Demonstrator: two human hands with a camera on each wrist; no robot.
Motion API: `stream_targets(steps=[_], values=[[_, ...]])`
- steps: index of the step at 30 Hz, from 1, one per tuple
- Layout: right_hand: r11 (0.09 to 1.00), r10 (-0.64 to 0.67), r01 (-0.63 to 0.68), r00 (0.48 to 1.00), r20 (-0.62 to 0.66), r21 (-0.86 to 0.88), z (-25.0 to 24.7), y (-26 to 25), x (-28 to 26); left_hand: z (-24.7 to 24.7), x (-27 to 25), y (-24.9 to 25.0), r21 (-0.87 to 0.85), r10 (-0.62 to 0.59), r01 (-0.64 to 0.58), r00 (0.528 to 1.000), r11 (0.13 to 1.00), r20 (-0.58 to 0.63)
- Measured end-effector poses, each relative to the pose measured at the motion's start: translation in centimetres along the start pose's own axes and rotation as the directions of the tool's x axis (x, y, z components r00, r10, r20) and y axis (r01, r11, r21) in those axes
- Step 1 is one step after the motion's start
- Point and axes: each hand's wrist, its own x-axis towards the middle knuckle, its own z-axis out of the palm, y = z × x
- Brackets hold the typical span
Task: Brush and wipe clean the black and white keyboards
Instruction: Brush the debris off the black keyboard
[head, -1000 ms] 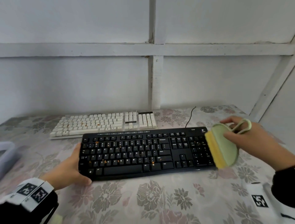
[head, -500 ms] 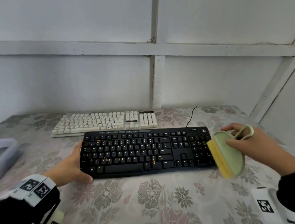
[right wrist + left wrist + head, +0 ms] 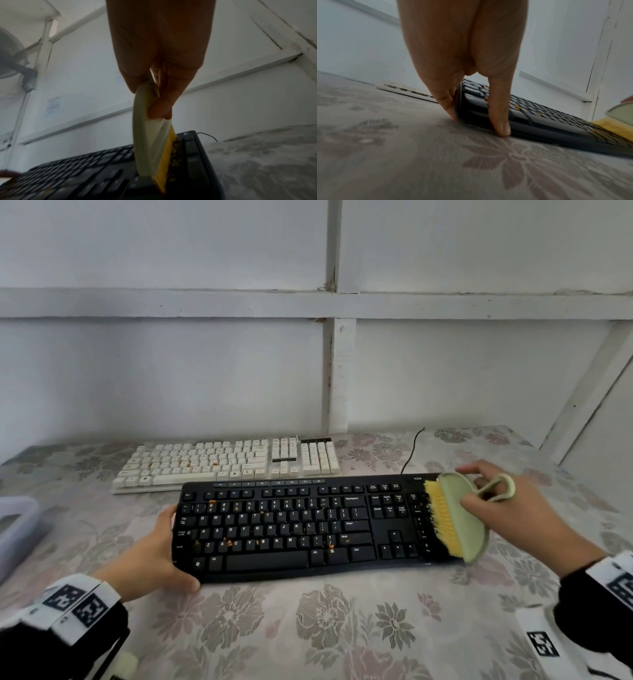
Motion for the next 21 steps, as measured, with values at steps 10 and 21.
stream_targets(steps=[10,21], values=[[0.993,-0.020,0.034,0.992,-0.128,0.111,-1.5,-1.1,1.8,0.1,-0.1,-0.2,-0.013,0.017,-0.017,1.000,1.000,-0.009],[1.000,0.009,-0.008,0.996,0.086,-0.018,-1.1,-0.5,-1.2,0.2,0.0,-0.5,-0.011,0.031,-0.032,0.999,0.999,-0.030]])
